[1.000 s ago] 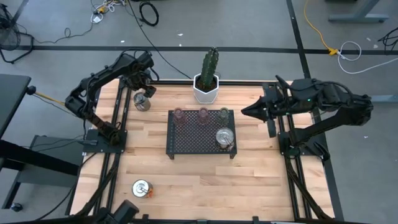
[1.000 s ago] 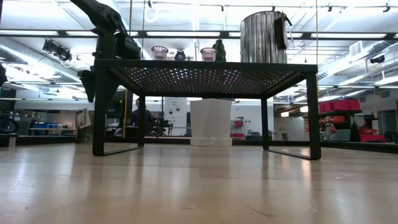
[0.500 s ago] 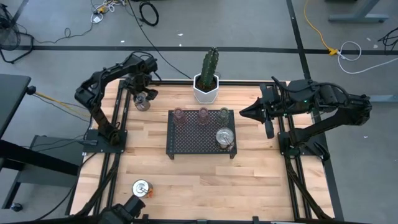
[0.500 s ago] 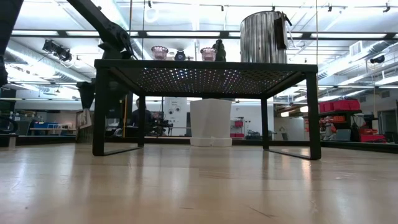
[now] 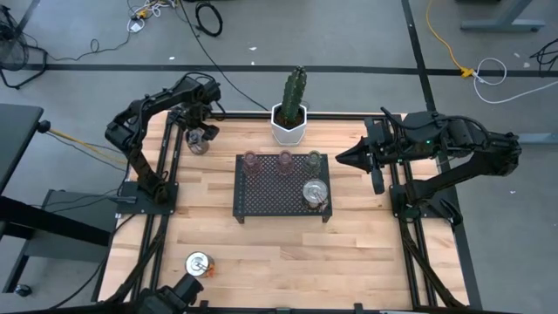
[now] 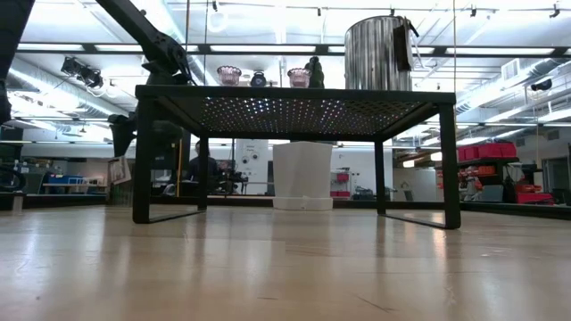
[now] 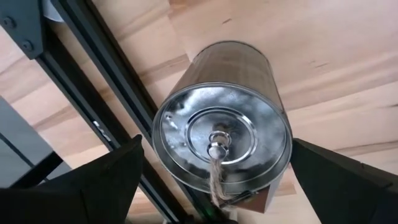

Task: Pick & Place candle stick holders
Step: Put the top silver scented candle on the shelf

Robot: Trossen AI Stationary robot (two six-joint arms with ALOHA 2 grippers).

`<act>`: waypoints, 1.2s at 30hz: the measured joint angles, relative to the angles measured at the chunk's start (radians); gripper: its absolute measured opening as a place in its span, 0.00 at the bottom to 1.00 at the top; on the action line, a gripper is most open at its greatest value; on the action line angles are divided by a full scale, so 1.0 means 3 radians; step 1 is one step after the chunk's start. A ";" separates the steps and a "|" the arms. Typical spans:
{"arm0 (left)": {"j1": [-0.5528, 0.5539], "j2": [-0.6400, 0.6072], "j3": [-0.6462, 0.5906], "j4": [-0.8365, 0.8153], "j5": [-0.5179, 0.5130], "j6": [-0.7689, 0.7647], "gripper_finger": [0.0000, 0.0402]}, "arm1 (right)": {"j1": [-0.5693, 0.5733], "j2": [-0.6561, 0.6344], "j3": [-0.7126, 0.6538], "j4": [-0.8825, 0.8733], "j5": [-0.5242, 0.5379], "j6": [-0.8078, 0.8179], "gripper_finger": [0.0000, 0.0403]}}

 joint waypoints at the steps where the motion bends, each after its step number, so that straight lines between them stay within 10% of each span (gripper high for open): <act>1: 0.0000 0.0000 0.0000 -0.0002 -0.0011 0.0000 0.99 | 0.0000 0.0000 0.0000 0.0000 -0.0001 -0.0001 0.06; 36: 0.0065 0.0177 -0.0009 0.0175 0.0062 0.0003 0.99 | 0.0000 0.0001 -0.0001 -0.0003 -0.0008 0.0090 0.06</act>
